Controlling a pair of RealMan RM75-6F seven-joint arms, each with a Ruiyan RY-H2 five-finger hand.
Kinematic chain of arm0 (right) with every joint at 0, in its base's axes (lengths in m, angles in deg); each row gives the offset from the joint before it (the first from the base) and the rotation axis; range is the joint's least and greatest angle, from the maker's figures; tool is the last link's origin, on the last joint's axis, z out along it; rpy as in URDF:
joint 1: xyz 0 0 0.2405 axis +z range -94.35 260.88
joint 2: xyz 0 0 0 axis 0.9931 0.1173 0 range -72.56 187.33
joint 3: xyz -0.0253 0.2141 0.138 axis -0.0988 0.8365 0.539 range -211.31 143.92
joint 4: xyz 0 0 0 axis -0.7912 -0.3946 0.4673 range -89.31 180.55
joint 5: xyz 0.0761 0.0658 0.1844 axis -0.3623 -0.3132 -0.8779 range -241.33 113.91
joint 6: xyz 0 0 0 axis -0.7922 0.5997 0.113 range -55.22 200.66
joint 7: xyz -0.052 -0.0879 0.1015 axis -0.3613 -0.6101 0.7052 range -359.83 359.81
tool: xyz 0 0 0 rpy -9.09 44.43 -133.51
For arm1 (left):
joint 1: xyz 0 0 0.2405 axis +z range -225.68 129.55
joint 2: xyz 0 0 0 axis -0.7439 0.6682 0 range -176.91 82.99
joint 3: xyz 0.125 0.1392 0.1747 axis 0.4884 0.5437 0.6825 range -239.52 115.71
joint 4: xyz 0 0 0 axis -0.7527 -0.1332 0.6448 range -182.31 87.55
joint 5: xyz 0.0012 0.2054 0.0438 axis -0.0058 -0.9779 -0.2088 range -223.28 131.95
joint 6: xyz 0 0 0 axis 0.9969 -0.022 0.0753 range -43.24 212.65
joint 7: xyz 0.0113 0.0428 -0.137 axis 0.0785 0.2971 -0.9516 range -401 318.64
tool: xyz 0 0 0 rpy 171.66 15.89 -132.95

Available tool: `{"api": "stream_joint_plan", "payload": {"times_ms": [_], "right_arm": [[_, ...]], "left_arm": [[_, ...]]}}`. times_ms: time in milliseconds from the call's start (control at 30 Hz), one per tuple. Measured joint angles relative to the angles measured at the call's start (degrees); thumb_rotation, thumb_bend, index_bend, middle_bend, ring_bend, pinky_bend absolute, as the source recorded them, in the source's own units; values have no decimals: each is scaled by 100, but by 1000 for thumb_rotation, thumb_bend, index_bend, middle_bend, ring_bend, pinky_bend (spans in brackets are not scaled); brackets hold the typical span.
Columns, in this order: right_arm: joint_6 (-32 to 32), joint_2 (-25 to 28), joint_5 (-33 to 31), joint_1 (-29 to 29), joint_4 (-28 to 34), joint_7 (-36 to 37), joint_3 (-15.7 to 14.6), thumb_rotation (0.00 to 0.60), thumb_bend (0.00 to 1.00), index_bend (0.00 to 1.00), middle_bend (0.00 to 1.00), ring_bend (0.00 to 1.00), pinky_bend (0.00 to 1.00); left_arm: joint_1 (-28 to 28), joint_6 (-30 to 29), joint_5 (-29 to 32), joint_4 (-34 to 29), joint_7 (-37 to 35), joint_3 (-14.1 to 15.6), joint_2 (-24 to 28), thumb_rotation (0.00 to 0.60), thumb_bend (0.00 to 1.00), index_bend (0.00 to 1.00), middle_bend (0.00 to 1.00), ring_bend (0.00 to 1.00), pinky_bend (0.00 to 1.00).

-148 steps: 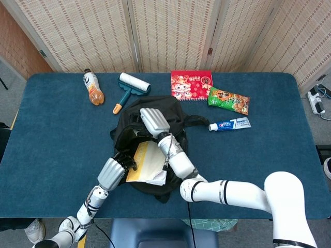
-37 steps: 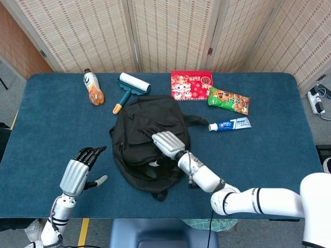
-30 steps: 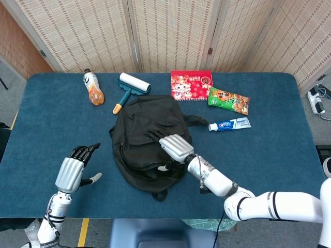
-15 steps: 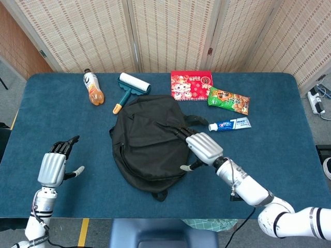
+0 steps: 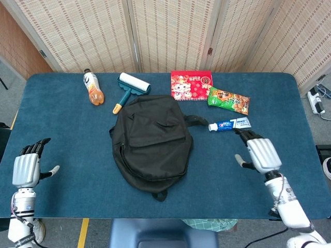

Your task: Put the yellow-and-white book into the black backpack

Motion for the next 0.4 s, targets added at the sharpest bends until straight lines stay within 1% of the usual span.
{"api": "stream_joint_plan", "payload": {"times_ms": [67, 167, 267, 400], "right_arm": [[-186, 15, 109, -264, -167, 86, -121, 600, 323, 10, 185, 113, 190], [-419, 38, 265, -640, -476, 332, -281, 600, 313, 0, 149, 75, 107], [-596, 16, 375, -922, -791, 585, -361, 600, 309, 0, 136, 63, 89], [-941, -75, 702, -1331, -1159, 1047, -461, 600, 310, 0, 136, 62, 84]], "left_arm": [[91, -43, 59, -34, 119, 4, 75, 600, 120, 232, 290, 287, 239], [211, -98, 44, -64, 171, 66, 194, 600, 120, 231, 287, 269, 229], [294, -101, -32, -86, 156, 174, 281, 600, 119, 230, 283, 263, 228], [410, -258, -210, -159, 229, 272, 347, 600, 119, 229, 282, 263, 225]]}}
